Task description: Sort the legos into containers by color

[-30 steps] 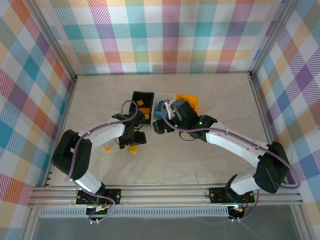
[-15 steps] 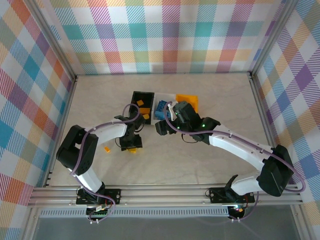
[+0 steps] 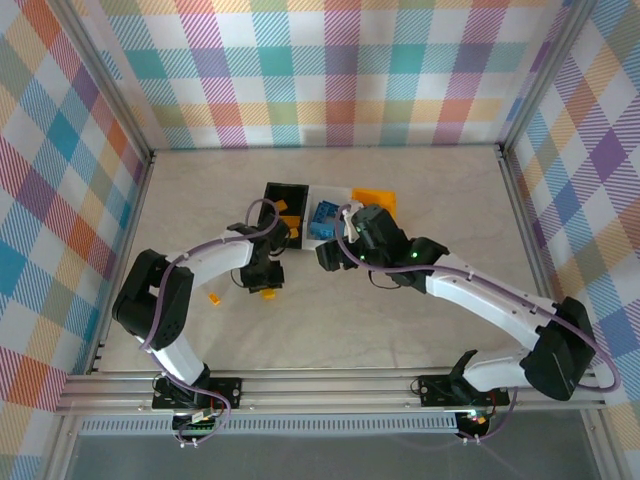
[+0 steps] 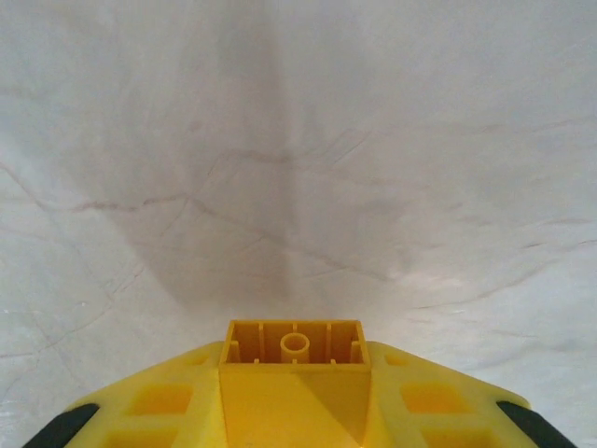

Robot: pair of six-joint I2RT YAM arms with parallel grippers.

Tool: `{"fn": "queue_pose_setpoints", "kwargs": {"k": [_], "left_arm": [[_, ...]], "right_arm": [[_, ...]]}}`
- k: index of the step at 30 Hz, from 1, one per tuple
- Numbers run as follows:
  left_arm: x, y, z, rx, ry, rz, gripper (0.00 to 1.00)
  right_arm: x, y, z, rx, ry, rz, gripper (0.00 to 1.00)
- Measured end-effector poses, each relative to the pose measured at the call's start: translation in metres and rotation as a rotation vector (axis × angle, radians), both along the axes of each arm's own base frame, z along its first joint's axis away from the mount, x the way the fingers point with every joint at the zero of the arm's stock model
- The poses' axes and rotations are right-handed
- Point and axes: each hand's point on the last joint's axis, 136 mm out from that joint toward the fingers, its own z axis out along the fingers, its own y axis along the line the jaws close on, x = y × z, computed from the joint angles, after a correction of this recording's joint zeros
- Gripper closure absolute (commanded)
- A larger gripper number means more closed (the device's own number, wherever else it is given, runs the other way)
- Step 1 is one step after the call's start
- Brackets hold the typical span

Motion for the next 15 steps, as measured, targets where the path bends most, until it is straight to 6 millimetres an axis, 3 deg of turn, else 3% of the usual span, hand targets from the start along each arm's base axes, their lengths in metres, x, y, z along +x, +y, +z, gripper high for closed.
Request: {"fn": "queue_pose_setpoints", "kwargs": {"k": [4,9,12,15], "left_arm": [[0.036,-0.013,0.04,-0.052,-0.097,0.004,0.7],[0.1,-0.025,0.094,-0.095,-0.234,0.012,0.7],[0.133,-0.027,0.1,-0.087,-0.265,0.016,0.7],[0.159,-0.024,0.084,-0.069,-0.248,0.025,0.69]], "right_arm": [[-0.009,-0.012,0.002,-0.001,-0.005,-0.006,0.16],[-0.021,-0.025,-0.003,-0.001,0.003,-0.01,0.16],[-0.026,-0.03,-0.01,-0.007,0.023,-0.014,0.16],[-0.03,-0.034,-0.015,-0.013,0.041,-0.02,0.16]]}}
